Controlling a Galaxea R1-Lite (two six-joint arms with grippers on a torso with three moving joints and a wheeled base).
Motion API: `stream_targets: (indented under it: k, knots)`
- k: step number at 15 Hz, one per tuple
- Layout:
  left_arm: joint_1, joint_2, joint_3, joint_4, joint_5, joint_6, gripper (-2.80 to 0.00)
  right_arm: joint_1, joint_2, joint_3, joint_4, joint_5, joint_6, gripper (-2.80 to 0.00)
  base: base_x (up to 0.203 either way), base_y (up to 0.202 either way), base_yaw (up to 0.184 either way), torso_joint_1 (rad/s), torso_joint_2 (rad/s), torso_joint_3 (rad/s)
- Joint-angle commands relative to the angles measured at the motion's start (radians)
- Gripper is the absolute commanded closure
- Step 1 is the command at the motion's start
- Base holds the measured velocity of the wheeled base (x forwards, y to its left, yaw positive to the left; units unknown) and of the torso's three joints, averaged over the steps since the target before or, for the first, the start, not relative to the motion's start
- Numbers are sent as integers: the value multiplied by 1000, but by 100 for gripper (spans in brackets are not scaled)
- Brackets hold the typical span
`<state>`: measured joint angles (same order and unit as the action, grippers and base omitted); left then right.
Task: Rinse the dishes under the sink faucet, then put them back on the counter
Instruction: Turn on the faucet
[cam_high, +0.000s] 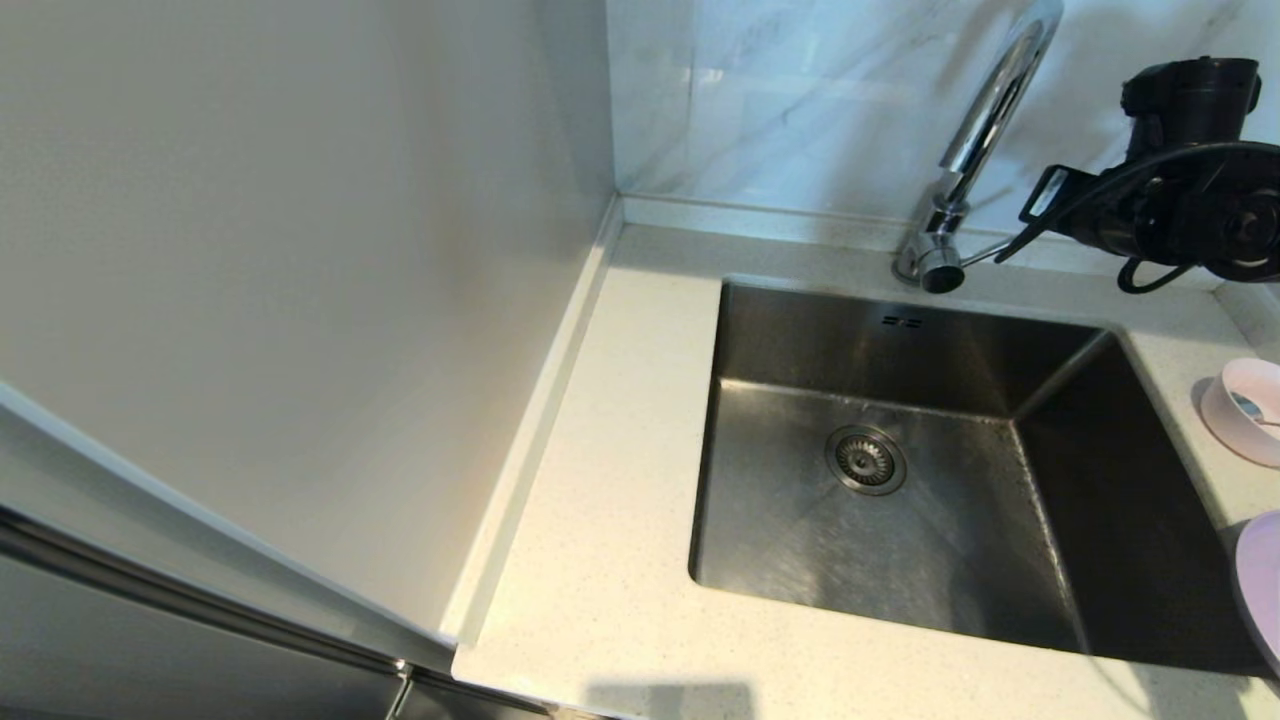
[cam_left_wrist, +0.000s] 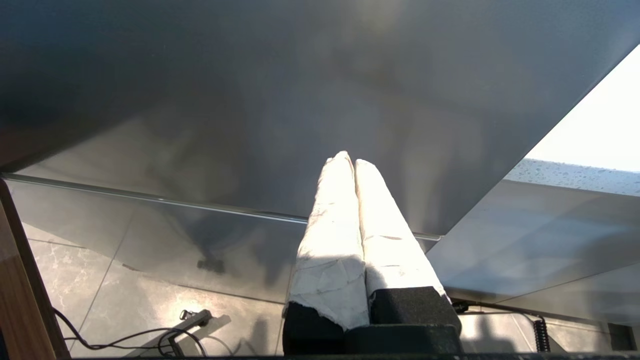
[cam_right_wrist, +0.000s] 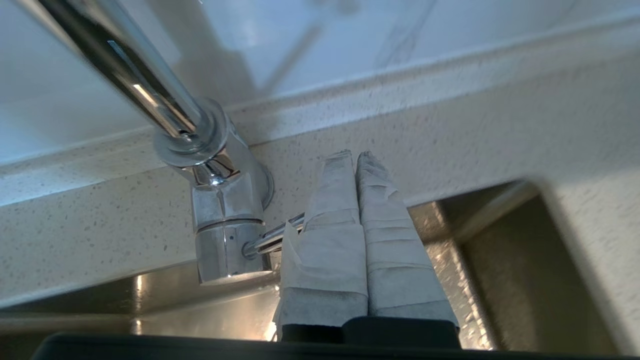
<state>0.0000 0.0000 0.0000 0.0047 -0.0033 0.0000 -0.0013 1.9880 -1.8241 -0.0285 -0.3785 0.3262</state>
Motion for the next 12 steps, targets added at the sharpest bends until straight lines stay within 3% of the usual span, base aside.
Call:
stream_targets:
  k: [1,3,12]
  knots:
    - [0,0,0,0,0,0,0,0,31,-42,36,-2,30,0,0,0,0,0,0,0]
    - [0,0,0,0,0,0,0,0,41,-73,79,0,71,0,0,0,0,0,0,0]
    - [0,0,0,0,-1,0,0,0,35,-43,79,45,75,0,0,0,0,0,0,0]
